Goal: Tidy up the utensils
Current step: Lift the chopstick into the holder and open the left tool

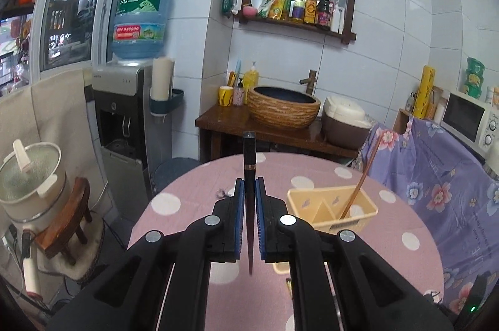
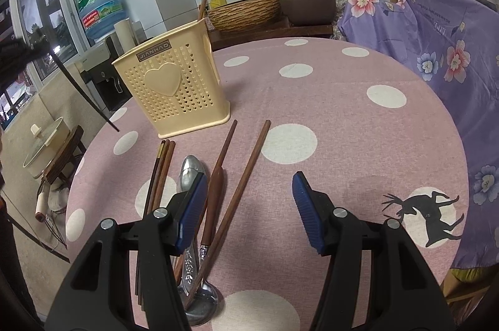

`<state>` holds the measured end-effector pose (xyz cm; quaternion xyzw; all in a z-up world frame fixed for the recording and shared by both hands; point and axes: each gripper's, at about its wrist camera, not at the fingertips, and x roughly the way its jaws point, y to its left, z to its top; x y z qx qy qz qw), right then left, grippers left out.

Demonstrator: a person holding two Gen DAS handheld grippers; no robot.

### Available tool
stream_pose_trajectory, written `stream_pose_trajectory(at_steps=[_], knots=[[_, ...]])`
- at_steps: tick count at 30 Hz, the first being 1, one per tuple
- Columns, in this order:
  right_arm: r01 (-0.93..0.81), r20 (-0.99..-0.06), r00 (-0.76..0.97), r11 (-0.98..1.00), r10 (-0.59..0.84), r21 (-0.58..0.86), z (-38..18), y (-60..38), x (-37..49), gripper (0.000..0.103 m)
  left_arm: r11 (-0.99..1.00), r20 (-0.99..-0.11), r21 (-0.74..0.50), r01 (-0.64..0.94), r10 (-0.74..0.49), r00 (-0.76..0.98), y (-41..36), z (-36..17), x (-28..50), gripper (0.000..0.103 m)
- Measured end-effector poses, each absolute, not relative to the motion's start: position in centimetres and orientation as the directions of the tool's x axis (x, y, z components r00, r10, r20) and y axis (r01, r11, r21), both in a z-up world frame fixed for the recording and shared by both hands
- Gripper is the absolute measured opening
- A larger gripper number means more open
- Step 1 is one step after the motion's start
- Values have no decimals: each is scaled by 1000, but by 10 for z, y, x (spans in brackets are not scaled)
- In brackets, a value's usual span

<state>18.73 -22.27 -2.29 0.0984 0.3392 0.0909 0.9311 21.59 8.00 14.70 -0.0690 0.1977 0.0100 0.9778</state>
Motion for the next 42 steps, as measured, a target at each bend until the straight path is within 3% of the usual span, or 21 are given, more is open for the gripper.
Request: stream_pose_trajectory(at_steps=[10,15,20,27,34,36,38,40,42], knots=[[-99,-619,749,963,238,250,-25,-224,190,57,994,-246,-105,41,-66,967,54,235,225,8],[-103,-615,752,964,236,245,-24,-223,188,57,994,-203,-99,49,-69,977,32,242,243,8],[-94,-621,750,966,228,242,-26,-227,186,57,992,-262,-115,55,-84,961,15,203,270,8],[-84,-629,745,966,222,243,-29,-230,188,57,989,-413,-135,55,-107,904,9,136,290,8],[-88,-635,737,965,229,246,-33,-225,191,57,985,-498,-157,69,-140,856,12,104,294,9],[-88,-636,737,966,227,243,-33,-225,191,57,981,-509,-174,88,-166,844,14,100,287,16],[-82,-639,737,968,221,239,-33,-227,192,57,978,-507,-184,102,-183,842,15,98,277,57],[-71,-646,734,970,209,234,-34,-228,193,57,979,-490,-180,100,-177,853,17,94,259,64],[-61,-653,730,971,201,231,-35,-230,195,57,981,-512,-161,105,-174,841,16,85,245,64]])
